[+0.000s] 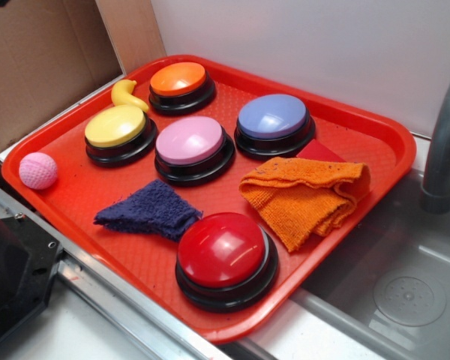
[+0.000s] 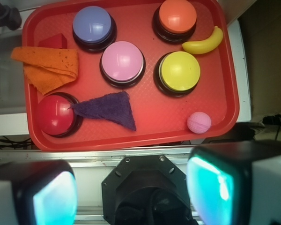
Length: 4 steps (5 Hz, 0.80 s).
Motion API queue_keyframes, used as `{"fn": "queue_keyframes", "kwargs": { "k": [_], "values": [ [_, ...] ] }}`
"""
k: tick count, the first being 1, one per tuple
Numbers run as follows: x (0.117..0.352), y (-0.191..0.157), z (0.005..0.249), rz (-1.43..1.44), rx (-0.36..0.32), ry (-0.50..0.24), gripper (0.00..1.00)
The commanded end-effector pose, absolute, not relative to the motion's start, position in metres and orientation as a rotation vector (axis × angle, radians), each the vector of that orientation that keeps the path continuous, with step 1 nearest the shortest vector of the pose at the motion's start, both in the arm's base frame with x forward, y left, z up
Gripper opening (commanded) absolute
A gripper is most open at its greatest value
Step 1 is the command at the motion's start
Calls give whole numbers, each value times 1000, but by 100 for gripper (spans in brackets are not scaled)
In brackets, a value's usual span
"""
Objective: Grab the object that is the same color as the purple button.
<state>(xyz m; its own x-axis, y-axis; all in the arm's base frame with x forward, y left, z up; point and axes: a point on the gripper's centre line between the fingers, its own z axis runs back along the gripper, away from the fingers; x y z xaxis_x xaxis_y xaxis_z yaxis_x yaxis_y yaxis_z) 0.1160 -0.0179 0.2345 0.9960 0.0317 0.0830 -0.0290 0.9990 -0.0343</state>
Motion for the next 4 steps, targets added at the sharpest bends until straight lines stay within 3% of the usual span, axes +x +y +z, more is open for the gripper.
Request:
{"fn": "queue_keyframes", "kwargs": {
  "k": [1,2,4],
  "values": [
    [116,-18,234,30,-33,-84,100],
    [120,-24,220,105,-116,-112,100],
    [133,-37,176,313,-111,-102,100]
  ]
}}
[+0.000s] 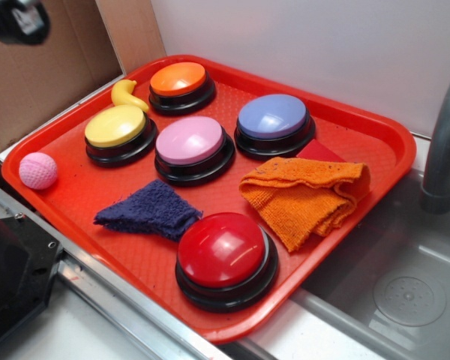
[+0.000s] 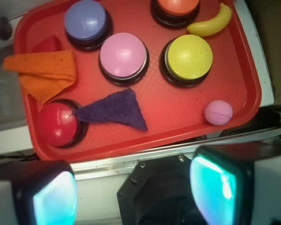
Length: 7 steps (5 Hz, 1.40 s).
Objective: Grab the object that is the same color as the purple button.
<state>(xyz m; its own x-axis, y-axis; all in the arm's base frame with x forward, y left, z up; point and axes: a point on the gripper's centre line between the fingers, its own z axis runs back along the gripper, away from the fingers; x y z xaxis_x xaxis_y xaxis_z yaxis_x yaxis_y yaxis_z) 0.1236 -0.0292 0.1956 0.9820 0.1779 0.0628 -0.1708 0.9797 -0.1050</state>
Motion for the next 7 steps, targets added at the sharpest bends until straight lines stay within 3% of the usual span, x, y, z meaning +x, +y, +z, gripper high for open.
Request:
{"fn": "queue_keyframes", "kwargs": {
  "k": [1,4,5,7],
  "values": [
    [144,-43,145,516,-122,-148,100],
    [177,-51,61,839,-17,-169,100],
    [182,-45,41,929,8,-146,100],
    [180,-53,10,925,-4,-125,100]
  ]
}}
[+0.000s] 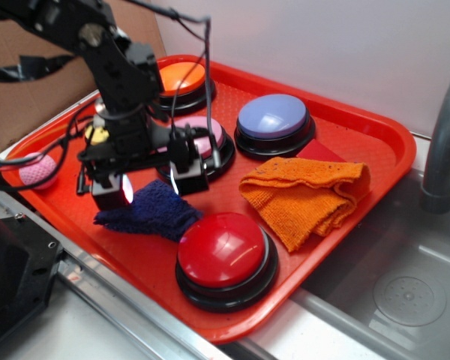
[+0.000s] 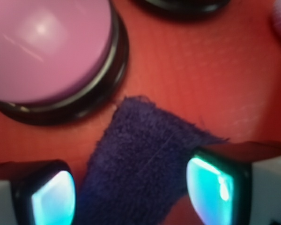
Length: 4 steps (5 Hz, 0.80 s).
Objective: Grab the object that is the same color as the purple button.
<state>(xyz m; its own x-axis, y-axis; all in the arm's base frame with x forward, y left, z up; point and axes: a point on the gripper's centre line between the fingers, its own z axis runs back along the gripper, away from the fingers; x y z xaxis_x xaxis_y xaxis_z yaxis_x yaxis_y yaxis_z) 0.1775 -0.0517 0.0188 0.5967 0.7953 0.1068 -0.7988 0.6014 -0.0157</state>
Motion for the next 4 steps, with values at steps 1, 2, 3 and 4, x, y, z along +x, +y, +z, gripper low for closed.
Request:
{"fn": "queue_keyframes", "kwargs": {
  "k": [1,2,3,4],
  "values": [
    [179,-54,4,924,-36,-104,100],
    [180,-51,2,949,-64,-87,98],
    [179,-50,4,960,-67,-104,0],
    [179,-48,12,954,-77,-118,0]
  ]
}}
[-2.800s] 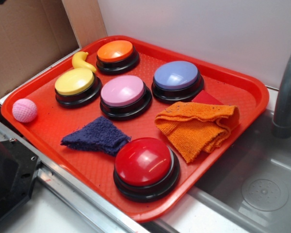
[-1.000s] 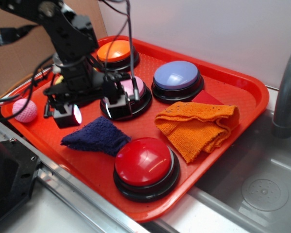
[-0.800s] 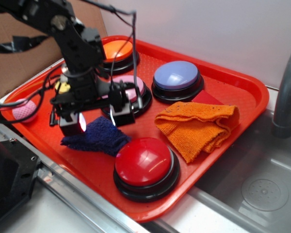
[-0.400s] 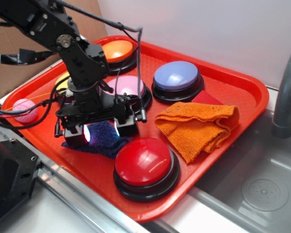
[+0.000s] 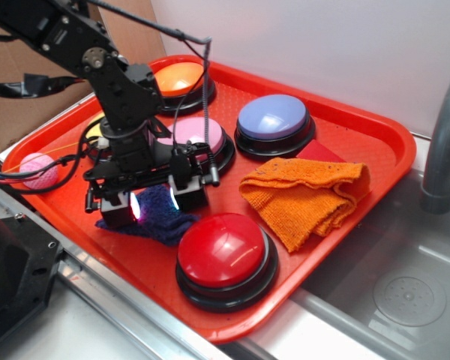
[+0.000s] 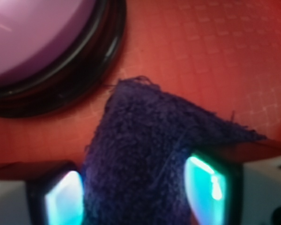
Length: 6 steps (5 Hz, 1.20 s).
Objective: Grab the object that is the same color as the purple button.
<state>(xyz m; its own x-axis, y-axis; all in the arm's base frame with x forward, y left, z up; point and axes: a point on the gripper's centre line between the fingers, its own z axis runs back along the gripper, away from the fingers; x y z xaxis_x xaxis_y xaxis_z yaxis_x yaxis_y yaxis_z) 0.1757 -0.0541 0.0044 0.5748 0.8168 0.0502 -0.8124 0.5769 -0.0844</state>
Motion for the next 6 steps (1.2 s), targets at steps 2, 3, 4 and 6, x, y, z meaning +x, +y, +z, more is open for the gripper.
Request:
{"fn": "queue_keyframes", "kwargs": {
  "k": [2,3,4,6],
  "values": [
    [187,-43,44,764,-41,-119,0],
    [188,-43,66,666,-18,-114,0],
    [189,-42,113,438,-24,-82,0],
    [186,-37,165,119,-20,-32,0]
  ]
}}
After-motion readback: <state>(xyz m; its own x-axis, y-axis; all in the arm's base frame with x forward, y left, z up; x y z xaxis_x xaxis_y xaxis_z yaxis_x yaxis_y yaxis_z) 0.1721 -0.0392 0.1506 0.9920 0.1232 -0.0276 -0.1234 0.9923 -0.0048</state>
